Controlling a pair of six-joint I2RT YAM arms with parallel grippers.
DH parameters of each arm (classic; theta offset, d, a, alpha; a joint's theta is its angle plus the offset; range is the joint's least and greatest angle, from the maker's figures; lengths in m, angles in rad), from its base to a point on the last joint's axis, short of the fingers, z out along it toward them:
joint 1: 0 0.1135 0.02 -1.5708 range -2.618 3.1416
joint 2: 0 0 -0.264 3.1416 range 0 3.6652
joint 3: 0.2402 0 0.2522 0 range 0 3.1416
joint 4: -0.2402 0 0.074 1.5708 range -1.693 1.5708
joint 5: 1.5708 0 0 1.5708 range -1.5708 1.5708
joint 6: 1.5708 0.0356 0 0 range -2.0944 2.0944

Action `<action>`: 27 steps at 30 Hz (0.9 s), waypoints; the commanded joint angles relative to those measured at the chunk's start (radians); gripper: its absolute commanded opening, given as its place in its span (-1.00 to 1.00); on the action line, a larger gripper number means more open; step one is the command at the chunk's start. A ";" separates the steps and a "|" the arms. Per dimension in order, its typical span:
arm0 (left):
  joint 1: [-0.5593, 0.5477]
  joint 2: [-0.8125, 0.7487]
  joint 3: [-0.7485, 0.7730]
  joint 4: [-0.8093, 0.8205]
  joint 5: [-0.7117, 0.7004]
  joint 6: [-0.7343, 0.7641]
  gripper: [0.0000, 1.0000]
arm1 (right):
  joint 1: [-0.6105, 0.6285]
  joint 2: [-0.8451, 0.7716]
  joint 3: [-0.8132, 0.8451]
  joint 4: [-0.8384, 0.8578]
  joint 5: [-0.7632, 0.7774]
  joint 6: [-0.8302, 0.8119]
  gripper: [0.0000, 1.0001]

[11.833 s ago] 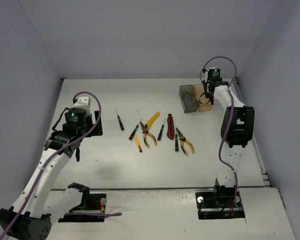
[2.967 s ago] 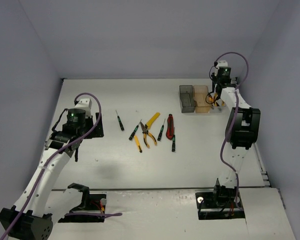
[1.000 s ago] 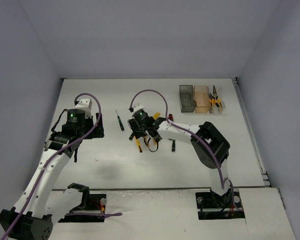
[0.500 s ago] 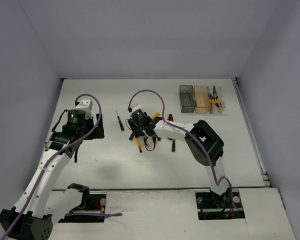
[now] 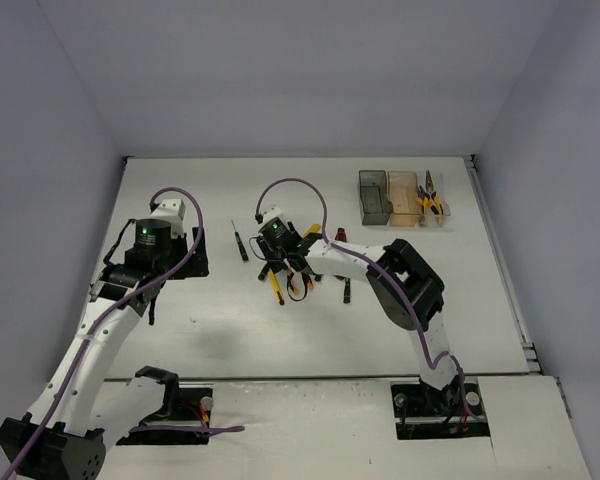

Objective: Sort the tools into containers

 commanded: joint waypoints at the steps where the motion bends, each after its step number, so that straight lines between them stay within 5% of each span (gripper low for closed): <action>1: 0.006 0.002 0.014 0.047 0.012 0.004 0.62 | -0.017 -0.024 0.043 0.008 0.034 -0.014 -0.04; 27: 0.006 0.010 0.014 0.046 0.017 0.004 0.62 | -0.042 0.020 0.013 -0.111 -0.152 0.083 -0.24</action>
